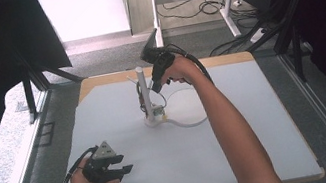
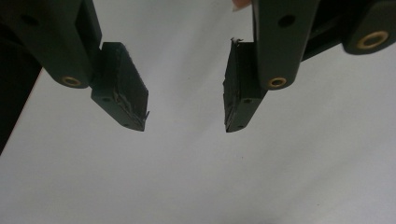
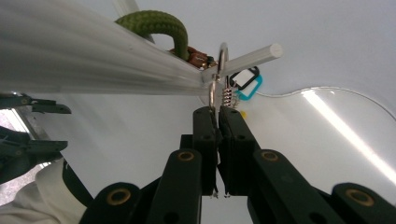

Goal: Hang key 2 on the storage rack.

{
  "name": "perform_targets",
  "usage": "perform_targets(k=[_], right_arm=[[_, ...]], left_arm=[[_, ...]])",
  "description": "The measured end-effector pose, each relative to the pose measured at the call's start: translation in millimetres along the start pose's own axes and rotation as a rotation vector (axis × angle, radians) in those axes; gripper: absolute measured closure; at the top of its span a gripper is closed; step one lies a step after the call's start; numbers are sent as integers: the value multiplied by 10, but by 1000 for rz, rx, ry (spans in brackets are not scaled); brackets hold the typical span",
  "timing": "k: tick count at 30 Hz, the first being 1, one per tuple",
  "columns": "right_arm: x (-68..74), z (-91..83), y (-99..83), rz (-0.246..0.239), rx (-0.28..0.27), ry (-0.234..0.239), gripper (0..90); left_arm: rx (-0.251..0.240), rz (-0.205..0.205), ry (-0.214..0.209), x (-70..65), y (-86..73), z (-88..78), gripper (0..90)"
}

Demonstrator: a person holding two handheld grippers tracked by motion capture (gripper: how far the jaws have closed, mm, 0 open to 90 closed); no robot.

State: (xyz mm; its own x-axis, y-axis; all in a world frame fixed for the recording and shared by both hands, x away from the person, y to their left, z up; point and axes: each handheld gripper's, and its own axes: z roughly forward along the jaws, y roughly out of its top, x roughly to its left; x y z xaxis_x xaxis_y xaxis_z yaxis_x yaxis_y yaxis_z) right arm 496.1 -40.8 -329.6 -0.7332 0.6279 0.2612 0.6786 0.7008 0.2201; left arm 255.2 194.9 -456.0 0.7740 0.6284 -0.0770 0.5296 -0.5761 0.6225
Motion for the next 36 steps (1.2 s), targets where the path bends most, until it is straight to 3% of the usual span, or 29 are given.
perform_targets(k=[12, 18, 27, 28, 29, 32, 34, 35, 36], right_arm=[[30, -156, -97, -10, -42, 19, 643], [41, -248, -257, -29, -111, 9, 525], [15, -440, -627, -45, -182, -13, 497], [-11, -472, -742, -50, -185, -21, 495], [-11, -472, -742, -50, -185, -21, 495], [-70, -533, -1028, -32, -232, -19, 498], [-80, -541, -1088, -26, -236, -22, 500], [-101, -558, -1281, -16, -257, -28, 504], [-101, -558, -1281, -16, -257, -28, 504]], left_arm=[[-3, -9, -1, 8, 1, -9, 504], [-9, -12, -1, 4, 1, -14, 504], [-7, -11, 8, 20, 1, -17, 502], [2, -7, 9, 16, -1, -17, 503], [2, -7, 9, 16, -1, -17, 502], [3, 0, 10, -16, -7, -16, 501], [2, -2, 10, -30, -8, -25, 501], [-2, -1, 10, -35, -13, -34, 499], [-2, -1, 10, -35, -13, -34, 499]])
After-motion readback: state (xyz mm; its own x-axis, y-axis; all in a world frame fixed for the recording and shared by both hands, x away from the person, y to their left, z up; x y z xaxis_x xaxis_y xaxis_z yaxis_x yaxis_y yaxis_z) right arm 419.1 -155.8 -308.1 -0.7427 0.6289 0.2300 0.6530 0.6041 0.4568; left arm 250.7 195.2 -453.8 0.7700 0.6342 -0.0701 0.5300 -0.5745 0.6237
